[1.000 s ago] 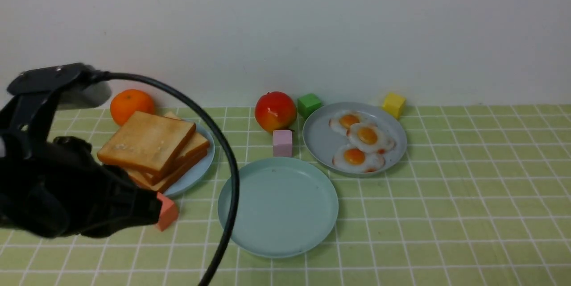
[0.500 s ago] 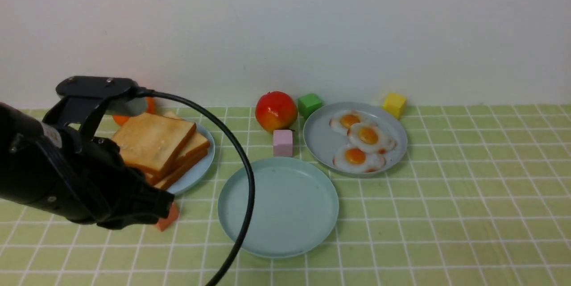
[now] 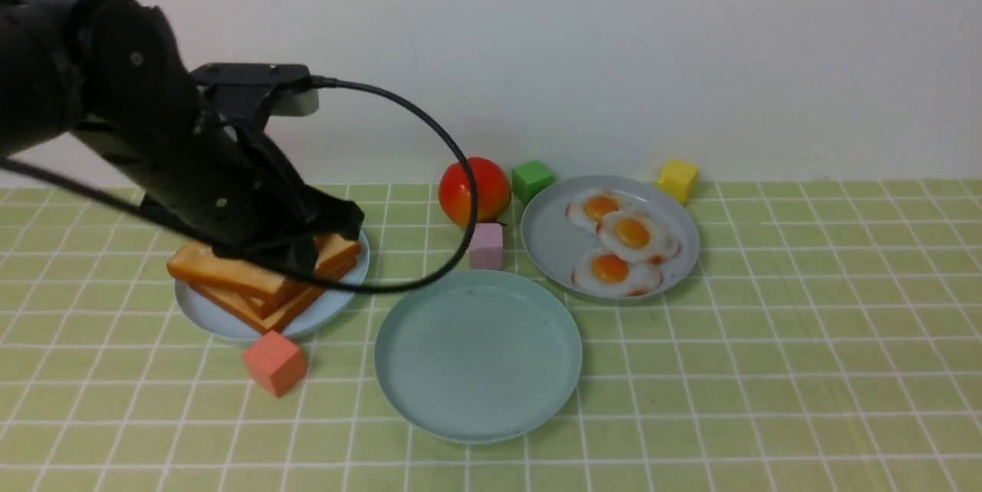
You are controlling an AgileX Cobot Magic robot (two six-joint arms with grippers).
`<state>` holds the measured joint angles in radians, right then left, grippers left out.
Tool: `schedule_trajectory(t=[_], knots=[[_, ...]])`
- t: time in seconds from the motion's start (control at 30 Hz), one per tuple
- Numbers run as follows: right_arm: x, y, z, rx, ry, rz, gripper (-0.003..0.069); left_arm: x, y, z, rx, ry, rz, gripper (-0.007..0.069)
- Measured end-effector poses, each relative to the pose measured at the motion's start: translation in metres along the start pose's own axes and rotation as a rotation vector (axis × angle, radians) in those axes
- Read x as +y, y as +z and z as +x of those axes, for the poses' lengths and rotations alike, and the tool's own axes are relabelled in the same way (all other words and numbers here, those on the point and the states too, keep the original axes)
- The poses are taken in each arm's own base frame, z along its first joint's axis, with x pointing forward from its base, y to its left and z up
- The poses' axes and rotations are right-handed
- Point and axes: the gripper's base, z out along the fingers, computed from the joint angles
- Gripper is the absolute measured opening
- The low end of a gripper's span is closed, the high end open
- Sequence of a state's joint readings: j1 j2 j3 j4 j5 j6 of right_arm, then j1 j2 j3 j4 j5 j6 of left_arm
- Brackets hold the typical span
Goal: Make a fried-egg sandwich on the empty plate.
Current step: Use the left arm to grab a slice of bread
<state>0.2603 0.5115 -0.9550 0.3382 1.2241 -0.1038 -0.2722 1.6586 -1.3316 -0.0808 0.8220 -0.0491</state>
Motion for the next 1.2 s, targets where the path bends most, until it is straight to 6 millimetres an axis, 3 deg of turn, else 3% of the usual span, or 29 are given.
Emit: schedule_trajectory(t=[0.2,0.27,0.47,0.57,0.67,0.8,0.97,1.07,1.2], knots=[[0.003,-0.003,-0.002,-0.009,-0.012,-0.024,-0.0004,0.018,0.040,-0.032,-0.016,0.068,-0.112,0.0132],[0.003,-0.004,-0.002,-0.005,-0.013,-0.027,-0.0003,0.021,0.062,-0.041,-0.027,0.106,-0.143,0.0221],[0.005,-0.004,-0.002,-0.006,-0.005,-0.051,0.0001,0.029,0.101,-0.046,-0.068,0.212,-0.208,0.0381],[0.009,-0.004,-0.002,-0.010,0.009,-0.092,0.0002,0.032,0.119,-0.044,-0.060,0.233,-0.225,0.0404],[0.012,-0.004,-0.003,-0.013,0.021,-0.125,0.0003,0.034,0.132,-0.039,-0.032,0.234,-0.228,0.0409],[0.015,-0.005,-0.003,-0.015,0.031,-0.154,0.0006,0.034,0.136,-0.039,-0.019,0.234,-0.233,0.0399],[0.017,-0.005,-0.003,-0.013,0.039,-0.182,0.0006,0.035,0.137,-0.039,-0.008,0.240,-0.240,0.0246],[0.018,-0.006,-0.002,-0.008,0.039,-0.187,0.0006,0.035,0.135,-0.039,-0.008,0.242,-0.242,0.0237],[0.019,-0.009,0.001,-0.008,0.033,-0.188,0.0010,0.027,0.114,-0.042,-0.020,0.247,-0.240,0.0222]])
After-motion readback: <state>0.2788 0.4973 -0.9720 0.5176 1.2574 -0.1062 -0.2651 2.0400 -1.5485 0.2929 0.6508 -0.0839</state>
